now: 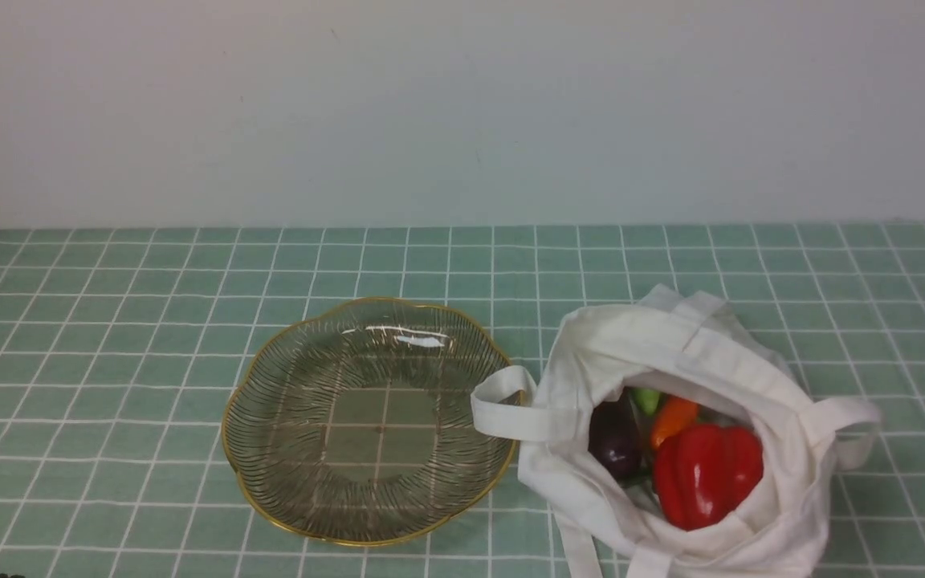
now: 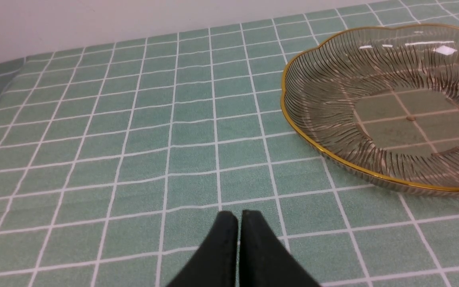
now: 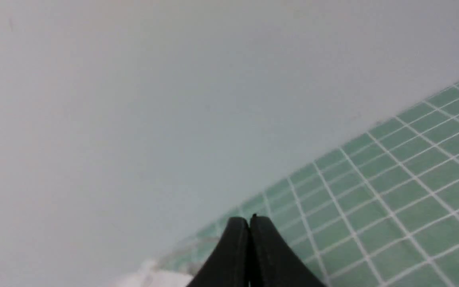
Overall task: Take vegetables from cloth bag on blue coffee tablecloth place on plate.
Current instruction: 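Reach for the red bell pepper in the white bag with the right gripper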
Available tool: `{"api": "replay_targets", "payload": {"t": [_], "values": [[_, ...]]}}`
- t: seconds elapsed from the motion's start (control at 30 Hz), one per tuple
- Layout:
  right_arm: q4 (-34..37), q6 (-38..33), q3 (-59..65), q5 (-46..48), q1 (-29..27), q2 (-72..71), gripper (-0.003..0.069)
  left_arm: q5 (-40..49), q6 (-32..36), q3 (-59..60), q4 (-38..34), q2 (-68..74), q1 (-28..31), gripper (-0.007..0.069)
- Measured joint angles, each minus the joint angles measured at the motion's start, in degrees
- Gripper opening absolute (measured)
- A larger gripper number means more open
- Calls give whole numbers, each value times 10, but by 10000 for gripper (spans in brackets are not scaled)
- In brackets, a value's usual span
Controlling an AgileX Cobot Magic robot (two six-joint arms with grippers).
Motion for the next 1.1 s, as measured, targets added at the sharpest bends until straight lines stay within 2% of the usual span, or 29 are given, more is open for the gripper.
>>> {"api": "replay_targets", "payload": {"t": [0.13,0.33,0.5,0.63,0.8,0.83,0.9,1.0,1.1], "values": [[70,13,0,-32,0,0,-14,0,0,0,0,0,0,-8],[123,12,0,-58,0,0,-14,0,0,0,0,0,0,-8],[130,-27,-74,-23,0,8,-14,0,0,0,0,0,0,-8],[104,-93,-196,90,0,86,-14,0,0,0,0,0,0,-8],[88,-197,-352,321,0,296,-14,0,0,0,0,0,0,-8],[85,-236,-400,392,0,374,-14,0,0,0,0,0,0,-8],[84,-277,-451,458,0,468,-14,0,0,0,0,0,0,-8],[85,-303,-501,504,4,555,-12,0,0,0,0,0,0,-8],[59,-304,-532,502,48,620,-11,0,0,0,0,0,0,-8]]}}
